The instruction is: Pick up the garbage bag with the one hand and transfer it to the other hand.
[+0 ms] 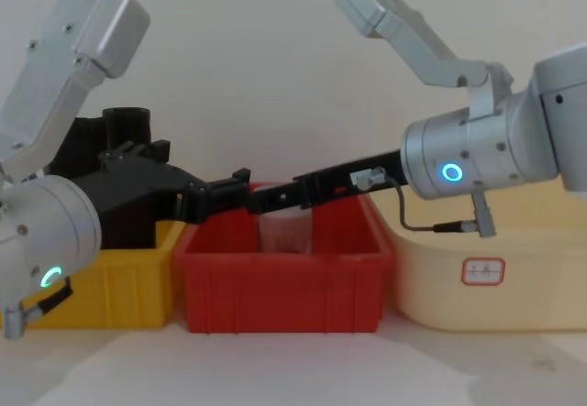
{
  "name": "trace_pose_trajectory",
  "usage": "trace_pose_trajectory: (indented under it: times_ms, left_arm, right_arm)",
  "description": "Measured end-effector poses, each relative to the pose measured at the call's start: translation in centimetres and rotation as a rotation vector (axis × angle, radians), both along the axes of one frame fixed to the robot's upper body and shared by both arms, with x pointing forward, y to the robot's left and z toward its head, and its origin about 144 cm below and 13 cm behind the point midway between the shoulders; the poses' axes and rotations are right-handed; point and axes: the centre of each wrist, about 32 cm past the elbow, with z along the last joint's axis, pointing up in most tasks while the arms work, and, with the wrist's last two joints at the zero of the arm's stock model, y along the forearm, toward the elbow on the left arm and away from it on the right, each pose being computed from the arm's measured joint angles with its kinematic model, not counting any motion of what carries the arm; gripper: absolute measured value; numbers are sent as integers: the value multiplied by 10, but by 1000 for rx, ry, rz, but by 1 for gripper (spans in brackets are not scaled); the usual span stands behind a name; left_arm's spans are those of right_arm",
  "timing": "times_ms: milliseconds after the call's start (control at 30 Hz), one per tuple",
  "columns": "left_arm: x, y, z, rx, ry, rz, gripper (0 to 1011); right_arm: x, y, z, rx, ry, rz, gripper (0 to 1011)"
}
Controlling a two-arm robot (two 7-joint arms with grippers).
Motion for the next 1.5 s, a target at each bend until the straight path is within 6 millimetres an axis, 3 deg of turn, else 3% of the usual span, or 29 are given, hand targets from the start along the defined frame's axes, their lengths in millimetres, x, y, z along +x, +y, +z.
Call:
trace_pose_trajectory:
  times_ms: [1233, 1500]
  left_arm:
    - [0, 0, 0, 0, 0, 0, 1001]
    - [0, 0, 0, 0, 0, 0, 1001]
  right_arm:
    - [25, 9, -18, -48, 45, -45, 1000]
    - [26, 9, -20, -49, 50, -51, 826]
